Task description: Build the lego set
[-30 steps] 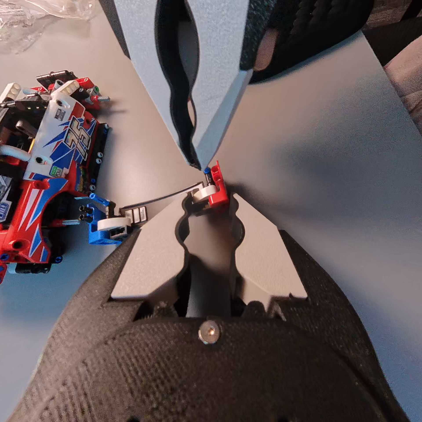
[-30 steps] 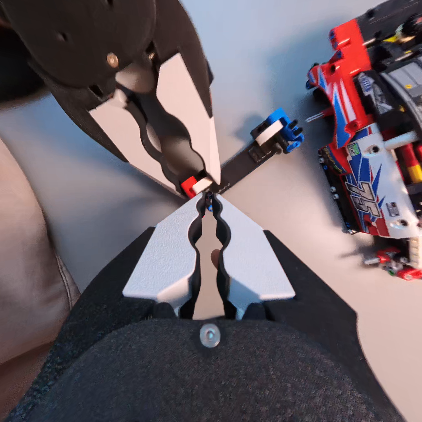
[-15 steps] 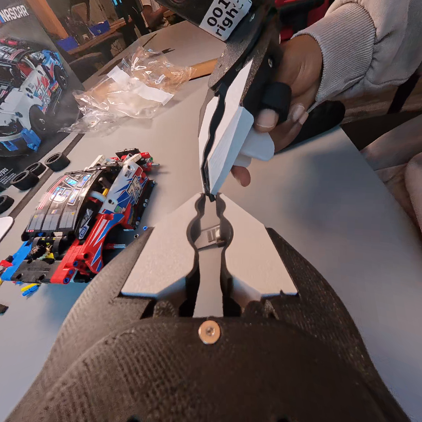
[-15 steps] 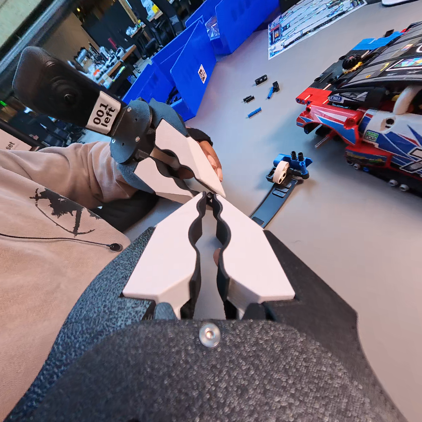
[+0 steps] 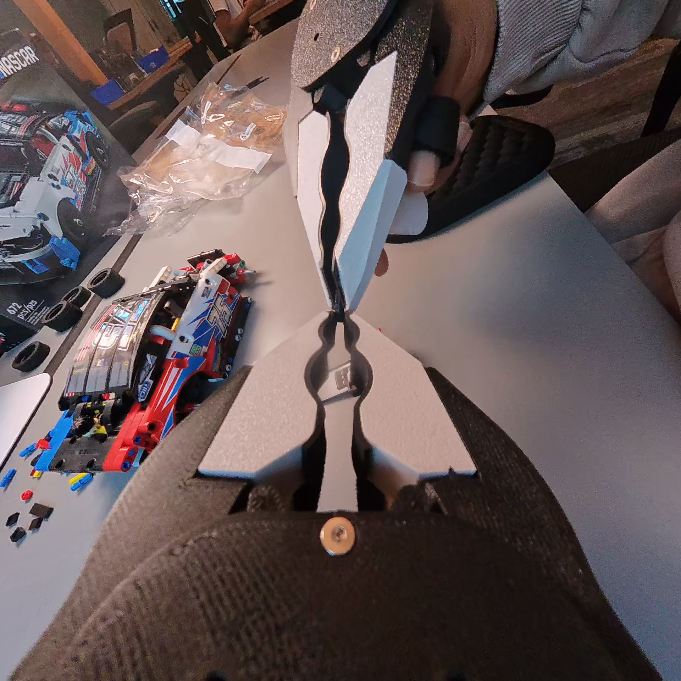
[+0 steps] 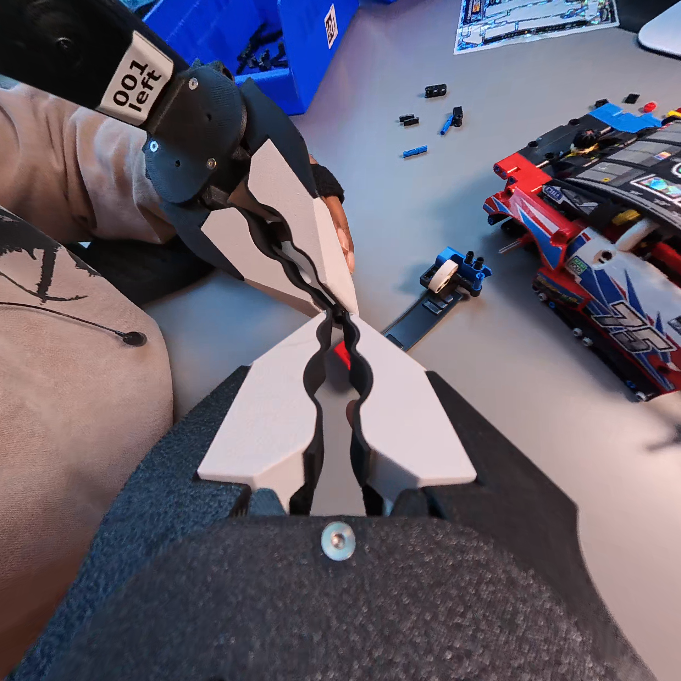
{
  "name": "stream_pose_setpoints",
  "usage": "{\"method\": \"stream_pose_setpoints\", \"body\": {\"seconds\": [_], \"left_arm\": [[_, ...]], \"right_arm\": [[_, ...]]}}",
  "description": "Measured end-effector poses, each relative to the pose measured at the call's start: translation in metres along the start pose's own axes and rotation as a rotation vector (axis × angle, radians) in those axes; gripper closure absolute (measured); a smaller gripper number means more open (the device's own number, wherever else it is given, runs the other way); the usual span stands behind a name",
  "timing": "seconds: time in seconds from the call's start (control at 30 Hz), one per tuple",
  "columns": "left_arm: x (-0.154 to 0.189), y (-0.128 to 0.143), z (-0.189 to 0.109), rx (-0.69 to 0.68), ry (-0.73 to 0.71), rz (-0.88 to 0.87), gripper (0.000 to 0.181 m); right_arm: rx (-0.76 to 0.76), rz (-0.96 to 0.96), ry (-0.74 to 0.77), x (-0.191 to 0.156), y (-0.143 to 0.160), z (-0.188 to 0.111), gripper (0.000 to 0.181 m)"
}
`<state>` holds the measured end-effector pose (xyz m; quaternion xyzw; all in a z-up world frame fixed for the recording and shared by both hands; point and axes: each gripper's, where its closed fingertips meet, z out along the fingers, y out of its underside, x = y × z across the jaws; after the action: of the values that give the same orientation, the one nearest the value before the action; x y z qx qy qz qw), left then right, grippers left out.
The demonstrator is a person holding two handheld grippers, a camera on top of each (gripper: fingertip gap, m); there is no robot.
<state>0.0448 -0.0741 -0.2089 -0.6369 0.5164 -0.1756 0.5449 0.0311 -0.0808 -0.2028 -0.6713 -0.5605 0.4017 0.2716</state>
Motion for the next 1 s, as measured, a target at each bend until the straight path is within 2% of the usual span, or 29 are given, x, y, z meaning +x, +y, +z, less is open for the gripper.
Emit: {"method": "stream_pose_setpoints", "body": {"seconds": [0.03, 0.53, 0.6, 0.63, 0.7, 0.8, 0.9, 1.0], "left_arm": [[0.0, 0.0, 0.0, 0.002, 0.003, -0.006, 0.18], [0.003, 0.002, 0.001, 0.003, 0.051, -0.079, 0.18], [0.004, 0.007, 0.003, -0.012, 0.082, -0.134, 0.179], [0.003, 0.011, 0.003, -0.029, 0.087, -0.165, 0.172], [0.004, 0.02, 0.004, -0.073, 0.131, -0.222, 0.144], [0.015, 0.039, 0.008, -0.161, 0.181, -0.224, 0.126], [0.021, 0.051, 0.015, -0.228, 0.157, -0.114, 0.127], [0.02, 0.054, 0.018, -0.251, 0.133, -0.072, 0.143]], "right_arm": [[-0.002, -0.014, 0.006, 0.0, -0.001, 0.0, 0.179], [-0.04, -0.196, 0.054, 0.0, 0.001, 0.001, 0.18], [-0.085, -0.193, 0.055, 0.002, 0.006, 0.002, 0.18], [-0.119, -0.189, 0.061, 0.005, 0.01, 0.001, 0.18], [-0.21, -0.196, 0.081, 0.011, 0.021, 0.0, 0.18], [-0.328, -0.271, 0.066, 0.007, 0.034, 0.003, 0.18], [-0.436, -0.382, 0.095, 0.007, 0.043, 0.007, 0.179], [-0.506, -0.437, 0.117, 0.01, 0.047, 0.01, 0.179]]}}
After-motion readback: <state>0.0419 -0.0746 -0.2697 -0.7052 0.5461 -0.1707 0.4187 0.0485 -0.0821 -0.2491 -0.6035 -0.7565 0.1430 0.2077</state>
